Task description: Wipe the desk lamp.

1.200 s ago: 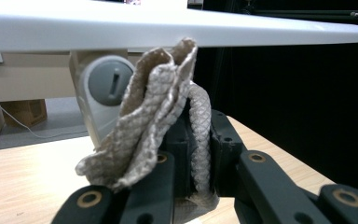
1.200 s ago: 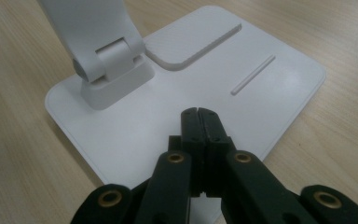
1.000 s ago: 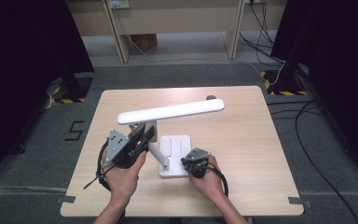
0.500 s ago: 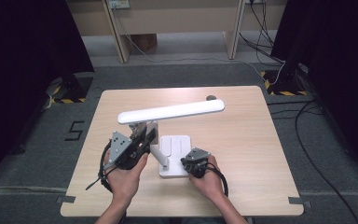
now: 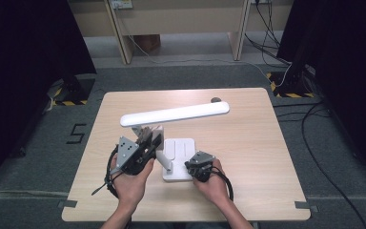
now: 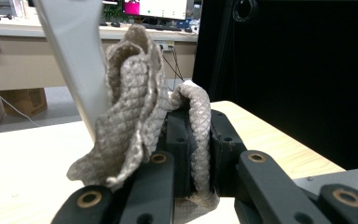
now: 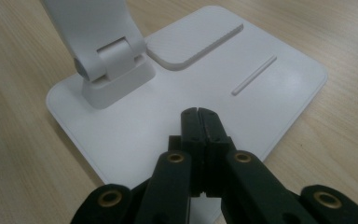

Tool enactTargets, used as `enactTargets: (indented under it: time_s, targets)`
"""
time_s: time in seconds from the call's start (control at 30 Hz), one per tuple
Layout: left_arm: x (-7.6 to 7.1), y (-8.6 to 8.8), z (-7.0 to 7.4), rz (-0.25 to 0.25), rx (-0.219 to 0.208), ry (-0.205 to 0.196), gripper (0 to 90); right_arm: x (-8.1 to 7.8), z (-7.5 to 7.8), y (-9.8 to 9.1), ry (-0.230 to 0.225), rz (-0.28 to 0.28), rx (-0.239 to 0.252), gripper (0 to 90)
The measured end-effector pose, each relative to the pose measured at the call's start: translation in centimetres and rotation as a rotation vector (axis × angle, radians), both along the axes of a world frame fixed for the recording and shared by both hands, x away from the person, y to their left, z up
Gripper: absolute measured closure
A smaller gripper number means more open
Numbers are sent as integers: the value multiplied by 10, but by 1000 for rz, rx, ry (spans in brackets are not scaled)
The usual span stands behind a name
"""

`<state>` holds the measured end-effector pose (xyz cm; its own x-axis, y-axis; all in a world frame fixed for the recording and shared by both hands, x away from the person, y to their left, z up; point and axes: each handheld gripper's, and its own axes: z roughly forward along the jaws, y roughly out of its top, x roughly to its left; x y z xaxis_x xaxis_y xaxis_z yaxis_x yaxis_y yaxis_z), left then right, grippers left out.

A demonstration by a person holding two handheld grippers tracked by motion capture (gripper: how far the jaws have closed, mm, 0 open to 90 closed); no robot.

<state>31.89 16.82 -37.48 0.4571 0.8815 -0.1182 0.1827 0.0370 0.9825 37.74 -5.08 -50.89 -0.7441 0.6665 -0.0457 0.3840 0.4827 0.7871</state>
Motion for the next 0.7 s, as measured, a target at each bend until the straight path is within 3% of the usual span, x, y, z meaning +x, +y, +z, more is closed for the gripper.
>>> enactTargets:
  time_s: [0.7]
  targets:
    - [2,-4,-14,-14,24,31,804,0,0,0,1,1,0,900]
